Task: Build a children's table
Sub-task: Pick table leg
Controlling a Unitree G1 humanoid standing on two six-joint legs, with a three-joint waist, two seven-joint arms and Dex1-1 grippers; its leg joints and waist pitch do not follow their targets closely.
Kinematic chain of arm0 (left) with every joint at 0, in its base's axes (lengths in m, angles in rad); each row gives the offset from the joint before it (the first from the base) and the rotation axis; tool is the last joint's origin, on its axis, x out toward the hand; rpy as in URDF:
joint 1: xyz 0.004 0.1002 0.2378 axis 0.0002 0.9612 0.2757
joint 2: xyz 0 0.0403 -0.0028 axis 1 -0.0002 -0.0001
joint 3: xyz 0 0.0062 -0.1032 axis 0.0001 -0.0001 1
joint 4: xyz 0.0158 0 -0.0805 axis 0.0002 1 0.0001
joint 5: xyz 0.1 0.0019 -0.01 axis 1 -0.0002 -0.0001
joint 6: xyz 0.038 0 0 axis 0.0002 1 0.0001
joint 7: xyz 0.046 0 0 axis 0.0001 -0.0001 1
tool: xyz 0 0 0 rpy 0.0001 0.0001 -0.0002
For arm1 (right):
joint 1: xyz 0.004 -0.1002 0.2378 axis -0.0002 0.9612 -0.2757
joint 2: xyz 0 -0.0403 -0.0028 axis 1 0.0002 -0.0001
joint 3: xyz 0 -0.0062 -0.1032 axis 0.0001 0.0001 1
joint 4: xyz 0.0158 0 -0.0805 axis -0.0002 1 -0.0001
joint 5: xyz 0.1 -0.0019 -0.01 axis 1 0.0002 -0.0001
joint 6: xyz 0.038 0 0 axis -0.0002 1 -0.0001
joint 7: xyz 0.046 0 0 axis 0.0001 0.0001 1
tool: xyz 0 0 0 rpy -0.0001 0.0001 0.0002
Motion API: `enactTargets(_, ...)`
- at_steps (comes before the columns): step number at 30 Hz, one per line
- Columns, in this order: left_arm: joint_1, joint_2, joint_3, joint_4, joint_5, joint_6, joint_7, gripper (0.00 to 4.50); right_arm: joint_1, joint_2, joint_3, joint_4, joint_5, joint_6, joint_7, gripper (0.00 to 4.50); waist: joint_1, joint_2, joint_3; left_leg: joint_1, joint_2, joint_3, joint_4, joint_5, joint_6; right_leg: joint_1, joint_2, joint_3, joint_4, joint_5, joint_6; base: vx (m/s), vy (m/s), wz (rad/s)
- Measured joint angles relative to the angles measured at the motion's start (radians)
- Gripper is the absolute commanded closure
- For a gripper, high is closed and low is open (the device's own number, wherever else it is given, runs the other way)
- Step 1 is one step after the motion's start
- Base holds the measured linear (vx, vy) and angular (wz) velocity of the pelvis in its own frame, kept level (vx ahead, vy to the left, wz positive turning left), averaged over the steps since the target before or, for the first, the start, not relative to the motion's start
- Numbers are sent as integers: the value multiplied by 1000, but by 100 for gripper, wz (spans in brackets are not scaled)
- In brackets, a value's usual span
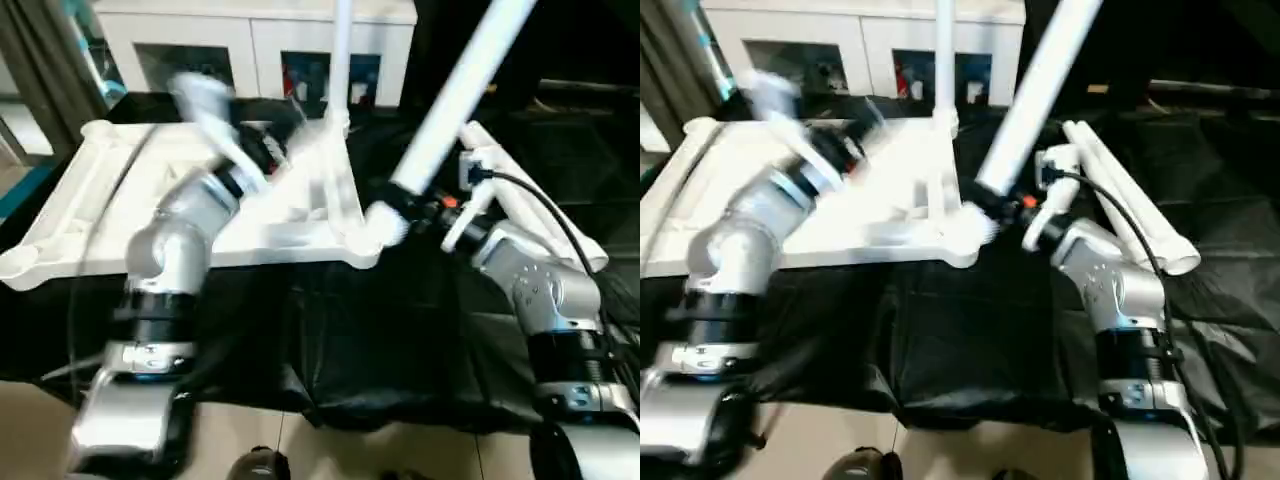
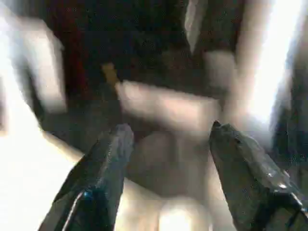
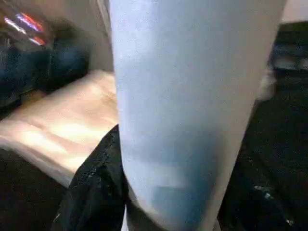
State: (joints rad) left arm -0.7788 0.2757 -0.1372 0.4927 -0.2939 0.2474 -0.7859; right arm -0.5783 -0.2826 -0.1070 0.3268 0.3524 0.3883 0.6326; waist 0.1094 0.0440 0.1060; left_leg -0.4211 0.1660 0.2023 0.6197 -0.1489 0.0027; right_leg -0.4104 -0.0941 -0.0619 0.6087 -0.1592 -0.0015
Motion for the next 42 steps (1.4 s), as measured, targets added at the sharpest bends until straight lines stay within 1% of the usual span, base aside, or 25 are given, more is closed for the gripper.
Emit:
enactTargets(1, -4, 5, -48, 74, 51, -38, -51, 153, 15, -5, -1, 0, -21, -7, -25, 259, -6, -1, 1, 0, -1, 0, -1, 0, 0, -1, 0, 1, -1, 0, 1, 0, 0, 0)
enactTargets(2, -13, 12, -83, 136, 85, -67, -90, 136, 28, -5, -2, -4, -27, -7, -35, 259, -11, -1, 1, -2, -1, 1, -3, 0, 0, -2, 0, 2, -1, 0, 1, 0, 0, 0)
enactTargets(3, -23, 21, -106, 189, 113, -90, -121, 136, 40, -5, -1, -9, -31, -6, -39, 259, -19, -1, 2, -3, -1, 1, -4, 0, 0, -4, 0, 2, -1, 0, 0, 0, 0, 0)
enactTargets(4, -43, 35, -132, 251, 145, -120, -166, 119, 62, -8, -2, -23, -32, -2, -42, 259, -24, 0, 3, -5, -1, 1, -5, 0, 0, -7, 0, 1, -1, 0, -1, 0, 0, 0)
enactTargets(7, -94, 76, -173, 349, 213, -178, -243, 106, 110, -23, -2, -72, -32, 15, -47, 259, -37, 6, 6, -5, -1, 1, -11, 0, 0, -9, 0, 0, -2, 3, -4, 0, 0, 0)
enactTargets(9, -117, 91, -187, 389, 251, -218, -243, 80, 118, -30, -2, -88, -32, 25, -48, 259, -47, 9, 8, -4, -1, 1, -13, 0, 0, -9, 0, 0, -2, 2, -3, 0, 0, 0)
enactTargets(12, -161, 94, -222, 482, 302, -289, -218, 73, 141, -36, -2, -134, -32, 27, -55, 259, -54, 13, 13, -1, -1, 1, -17, 0, 0, -8, 0, -1, -3, 0, -2, 0, 0, 0)
enactTargets(13, -180, 97, -226, 528, 317, -307, -210, 117, 154, -36, -1, -156, -33, 30, -58, 259, -57, 14, 16, -1, -1, 1, -18, 0, 0, -8, 1, -1, -4, 0, -2, 0, 0, 0)
enactTargets(15, -198, 106, -226, 581, 330, -323, -214, 117, 165, -36, -1, -170, -32, 40, -59, 259, -64, 19, 23, -1, -1, 1, -19, 0, 0, -8, 1, -1, -6, 0, -2, 0, 0, 0)
enactTargets(16, -214, 108, -223, 619, 332, -328, -232, 103, 180, -37, -2, -186, -32, 48, -61, 259, -66, 22, 27, -1, -1, 1, -20, 0, 0, -8, 1, -1, -8, 1, -2, 0, 0, 0)
enactTargets(18, -220, 114, -215, 649, 332, -331, -257, 153, 193, -37, 0, -195, -32, 60, -62, 259, -69, 24, 30, -2, -1, 2, -22, 0, 0, -8, 1, -1, -10, 1, -2, 0, 0, 0)
enactTargets(21, -235, 115, -193, 700, 331, -327, -301, 155, 193, -37, 0, -201, -32, 70, -67, 259, -71, 26, 37, -3, -1, 2, -24, 0, 0, -8, 1, -2, -13, 1, -3, 0, 0, 0)
enactTargets(22, -241, 119, -186, 711, 331, -325, -309, 179, 193, -37, 0, -206, -32, 70, -68, 259, -71, 28, 41, -3, -1, 2, -24, 0, 0, -8, 1, -2, -13, 1, -3, 0, 0, 0)
enactTargets(23, -248, 121, -181, 725, 330, -326, -320, 179, 193, -36, 0, -207, -32, 71, -69, 259, -71, 29, 44, -3, -1, 2, -24, 0, 0, -8, 1, -2, -14, 1, -3, 0, 0, 0)
enactTargets(24, -251, 122, -179, 733, 330, -326, -325, 198, 193, -35, 0, -207, -32, 72, -69, 259, -71, 30, 45, -3, -1, 2, -25, 0, 0, -8, 1, -2, -14, 1, -3, 0, 0, 0)
enactTargets(25, -253, 124, -173, 740, 330, -326, -336, 202, 193, -35, 1, -207, -32, 74, -69, 259, -70, 32, 47, -3, -1, 2, -25, 0, 0, -8, 1, -2, -14, 1, -3, 0, 0, 0)
enactTargets(27, -255, 127, -172, 749, 330, -331, -346, 202, 193, -34, 1, -207, -32, 81, -70, 259, -69, 33, 49, -3, -1, 2, -26, 0, 0, -8, 1, -2, -14, 1, -3, 0, 0, 0)
enactTargets(29, -260, 129, -161, 767, 330, -335, -355, 215, 193, -32, 1, -208, -32, 83, -70, 259, -68, 33, 50, -3, -1, 2, -26, 0, 0, -9, 1, -2, -14, 1, -3, 0, 0, 0)
enactTargets(30, -262, 132, -158, 772, 330, -335, -358, 239, 193, -31, 2, -208, -31, 83, -70, 259, -69, 33, 51, -3, -1, 2, -26, 0, 0, -9, 1, -2, -14, 1, -3, 0, 0, 0)
enactTargets(33, -267, 138, -141, 779, 330, -335, -371, 244, 193, -28, 10, -208, -31, 85, -69, 259, -69, 34, 52, -3, -1, 3, -27, 0, 0, -9, 1, -2, -15, 1, -3, 0, 0, 0)
enactTargets(36, -267, 139, -133, 787, 331, -335, -380, 281, 193, -26, 17, -208, -31, 85, -67, 259, -68, 35, 52, -3, -1, 3, -28, 0, 0, -9, 1, -2, -15, 1, -3, 0, 0, 0)
enactTargets(39, -267, 139, -118, 800, 331, -334, -390, 289, 190, -26, 18, -208, -31, 85, -67, 259, -68, 36, 53, -3, -1, 3, -29, 0, 0, -9, 1, -2, -16, 1, -3, 0, 0, 0)
enactTargets(40, -267, 139, -115, 802, 331, -334, -394, 299, 190, -26, 18, -208, -31, 85, -66, 259, -69, 36, 53, -3, -1, 3, -29, 0, 0, -9, 1, -2, -16, 1, -3, 0, 0, 0)
enactTargets(41, -267, 139, -115, 802, 332, -334, -397, 323, 190, -26, 18, -208, -31, 85, -65, 259, -69, 36, 53, -3, -1, 4, -30, 0, 0, -9, 1, -2, -16, 0, -4, 0, 0, 0)
enactTargets(42, -267, 139, -115, 802, 334, -334, -399, 323, 189, -26, 18, -208, -31, 85, -64, 259, -69, 36, 53, -2, -1, 4, -30, 0, 0, -9, 1, -2, -17, 0, -4, 0, 0, 0)
